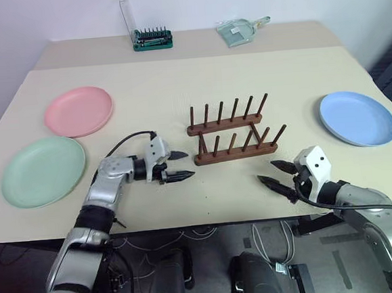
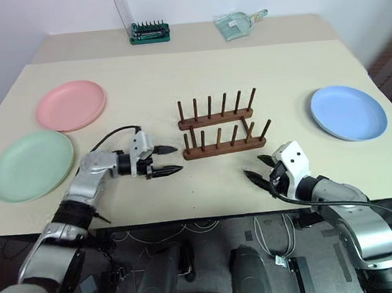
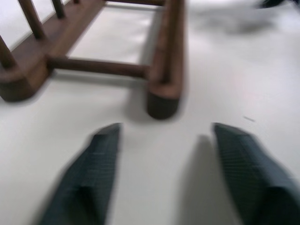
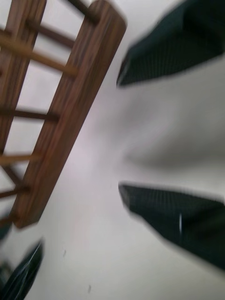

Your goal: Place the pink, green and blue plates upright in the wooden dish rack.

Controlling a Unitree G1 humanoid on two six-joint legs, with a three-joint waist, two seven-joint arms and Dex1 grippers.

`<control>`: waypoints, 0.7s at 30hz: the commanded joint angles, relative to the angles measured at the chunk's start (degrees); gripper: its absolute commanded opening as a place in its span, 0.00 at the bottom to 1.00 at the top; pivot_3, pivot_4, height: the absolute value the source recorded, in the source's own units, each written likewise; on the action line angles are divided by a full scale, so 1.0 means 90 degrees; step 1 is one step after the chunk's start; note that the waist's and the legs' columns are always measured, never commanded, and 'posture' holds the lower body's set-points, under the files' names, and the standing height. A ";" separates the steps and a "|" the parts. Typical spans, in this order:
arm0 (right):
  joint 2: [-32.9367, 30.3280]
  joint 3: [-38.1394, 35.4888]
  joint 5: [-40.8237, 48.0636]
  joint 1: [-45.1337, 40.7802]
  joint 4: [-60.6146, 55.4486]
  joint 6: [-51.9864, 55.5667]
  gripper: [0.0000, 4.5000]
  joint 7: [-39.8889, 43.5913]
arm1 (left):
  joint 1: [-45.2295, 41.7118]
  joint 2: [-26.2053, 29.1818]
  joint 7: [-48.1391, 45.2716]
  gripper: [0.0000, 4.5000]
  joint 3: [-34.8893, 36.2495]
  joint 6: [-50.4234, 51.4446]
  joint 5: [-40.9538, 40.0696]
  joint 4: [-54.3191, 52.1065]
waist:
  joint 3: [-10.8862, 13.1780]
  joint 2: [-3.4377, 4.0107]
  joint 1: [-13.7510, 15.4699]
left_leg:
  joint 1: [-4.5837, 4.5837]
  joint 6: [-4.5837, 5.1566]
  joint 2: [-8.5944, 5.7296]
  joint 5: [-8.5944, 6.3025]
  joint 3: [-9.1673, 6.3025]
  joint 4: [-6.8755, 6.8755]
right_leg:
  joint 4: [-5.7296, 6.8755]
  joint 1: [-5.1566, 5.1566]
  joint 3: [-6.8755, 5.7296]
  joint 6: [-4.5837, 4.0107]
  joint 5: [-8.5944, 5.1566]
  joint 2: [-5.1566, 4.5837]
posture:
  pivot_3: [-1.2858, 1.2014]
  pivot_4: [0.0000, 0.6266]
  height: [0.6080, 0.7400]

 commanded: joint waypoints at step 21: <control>0.0374 0.1054 -0.1834 -0.2070 0.2509 -0.1202 0.00 -0.0520 | 0.0269 -0.0960 0.2584 0.04 -0.0088 0.0627 0.0605 -0.0825 | -0.0005 0.0001 -0.0019 | 0.0011 -0.0003 -0.0003 0.0004 0.0001 0.0010 | 0.0017 0.0008 0.0002 0.0001 0.0001 0.0000 | 0.52 0.24 0.98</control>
